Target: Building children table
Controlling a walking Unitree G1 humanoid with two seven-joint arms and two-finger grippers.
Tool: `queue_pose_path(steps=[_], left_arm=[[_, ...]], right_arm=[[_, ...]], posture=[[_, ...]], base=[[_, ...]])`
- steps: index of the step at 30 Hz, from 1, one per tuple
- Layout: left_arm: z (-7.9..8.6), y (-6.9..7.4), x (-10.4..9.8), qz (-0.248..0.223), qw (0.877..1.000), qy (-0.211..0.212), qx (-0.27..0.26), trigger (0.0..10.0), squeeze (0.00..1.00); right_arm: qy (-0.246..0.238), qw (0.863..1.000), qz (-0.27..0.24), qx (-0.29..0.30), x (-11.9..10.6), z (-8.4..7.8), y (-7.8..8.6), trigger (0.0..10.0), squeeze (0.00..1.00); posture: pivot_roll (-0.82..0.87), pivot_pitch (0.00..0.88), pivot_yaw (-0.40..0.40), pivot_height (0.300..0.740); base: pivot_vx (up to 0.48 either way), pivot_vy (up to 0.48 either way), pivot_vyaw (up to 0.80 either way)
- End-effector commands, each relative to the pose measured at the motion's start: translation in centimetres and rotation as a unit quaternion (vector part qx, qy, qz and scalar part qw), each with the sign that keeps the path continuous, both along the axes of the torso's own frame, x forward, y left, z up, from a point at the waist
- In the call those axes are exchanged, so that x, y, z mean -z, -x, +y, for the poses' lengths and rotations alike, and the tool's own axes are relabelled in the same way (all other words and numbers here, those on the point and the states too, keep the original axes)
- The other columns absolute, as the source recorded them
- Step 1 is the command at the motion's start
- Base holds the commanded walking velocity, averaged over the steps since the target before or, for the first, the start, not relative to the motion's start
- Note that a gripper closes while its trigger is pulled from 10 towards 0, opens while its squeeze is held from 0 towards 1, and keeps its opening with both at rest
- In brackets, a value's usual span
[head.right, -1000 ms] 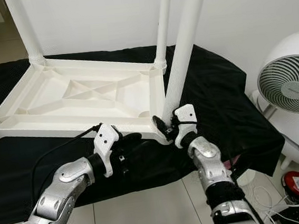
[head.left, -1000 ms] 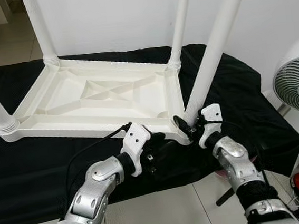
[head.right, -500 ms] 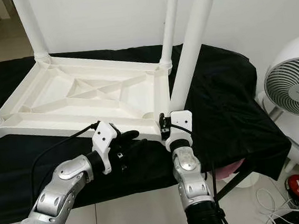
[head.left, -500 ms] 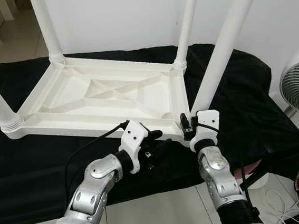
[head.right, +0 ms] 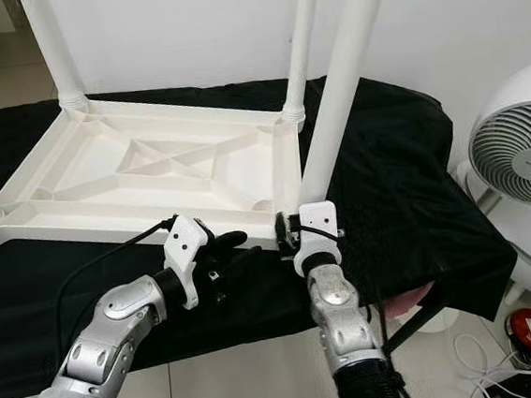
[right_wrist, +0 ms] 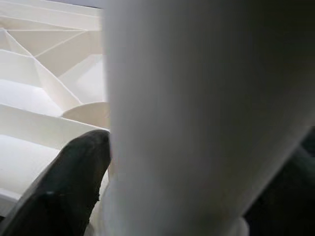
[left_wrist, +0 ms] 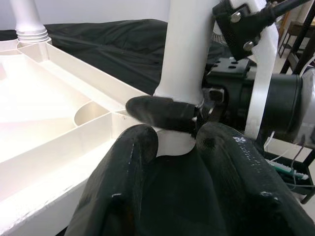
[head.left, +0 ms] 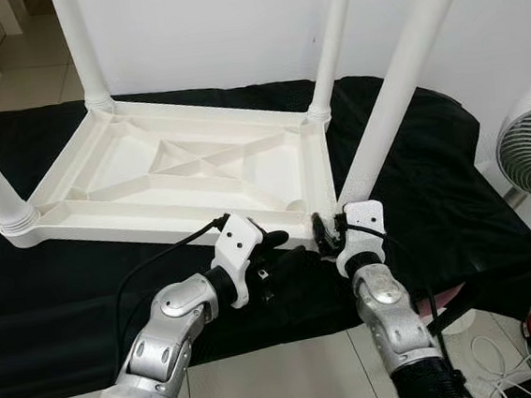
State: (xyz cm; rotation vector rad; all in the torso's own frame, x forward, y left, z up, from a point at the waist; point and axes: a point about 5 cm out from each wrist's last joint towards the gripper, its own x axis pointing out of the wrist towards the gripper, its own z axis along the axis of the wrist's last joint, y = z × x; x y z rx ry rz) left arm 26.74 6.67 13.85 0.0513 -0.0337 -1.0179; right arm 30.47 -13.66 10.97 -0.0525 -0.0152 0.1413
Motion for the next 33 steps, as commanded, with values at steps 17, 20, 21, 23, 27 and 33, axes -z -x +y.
queue_pose_path(steps=[17, 20, 21, 23, 27, 33], left_arm=[[-0.4, -0.3, -0.1, -0.01, 1.0, -0.005, -0.002, 10.0, 0.0], [-0.5, -0.3, -0.2, -0.012, 1.0, -0.006, 0.001, 10.0, 0.0], [-0.5, -0.2, -0.3, -0.012, 1.0, -0.006, 0.002, 10.0, 0.0], [-0.5, -0.2, -0.3, -0.013, 1.0, -0.006, 0.003, 10.0, 0.0], [-0.8, -0.1, -0.2, -0.012, 1.0, -0.005, 0.007, 10.0, 0.0], [-1.1, 0.1, -0.1, -0.009, 1.0, 0.001, 0.009, 10.0, 0.0]], right_arm=[[0.083, 0.957, 0.021, -0.278, -0.7, -1.4, -2.7, 10.0, 0.0], [0.1, 0.946, 0.017, -0.308, -1.3, -0.8, -3.4, 5.0, 0.0], [0.105, 0.943, 0.015, -0.316, -1.4, -0.7, -3.6, 5.0, 0.0], [0.106, 0.94, 0.015, -0.324, -1.5, -0.8, -3.8, 5.0, 0.0], [0.112, 0.929, 0.019, -0.351, -1.6, -1.0, -4.1, 0.0, 0.0], [0.094, 0.934, 0.028, -0.345, -0.5, -1.3, -3.6, 1.7, 0.0]], posture=[[-0.04, 0.0, -0.055, 0.74], [-0.04, 0.0, -0.054, 0.74], [-0.04, 0.0, -0.054, 0.74], [-0.04, 0.0, -0.053, 0.74], [-0.03, 0.0, -0.063, 0.74], [-0.03, 0.0, -0.07, 0.74]], base=[[0.0, 0.0, 0.0], [0.0, 0.0, 0.0], [0.0, 0.0, 0.0], [0.0, 0.0, 0.0], [0.0, 0.0, 0.0], [0.0, 0.0, 0.0]])
